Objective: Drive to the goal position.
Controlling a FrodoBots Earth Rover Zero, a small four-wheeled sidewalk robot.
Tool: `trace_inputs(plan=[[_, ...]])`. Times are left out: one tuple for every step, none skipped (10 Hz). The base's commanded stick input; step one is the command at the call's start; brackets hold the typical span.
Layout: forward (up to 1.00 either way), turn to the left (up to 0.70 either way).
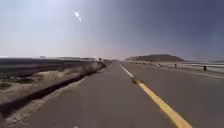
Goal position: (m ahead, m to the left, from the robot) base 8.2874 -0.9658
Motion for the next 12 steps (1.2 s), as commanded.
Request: trace_inputs(plan=[[0.50,0.00],[0.50,0.00],[0.50,0.00],[0.50,0.00],[0.50,0.00],[0.50,0.00],[0.50,0.00],[0.50,0.00],[0.50,0.00],[0.50,0.00],[0.50,0.00],[0.50,0.00]])
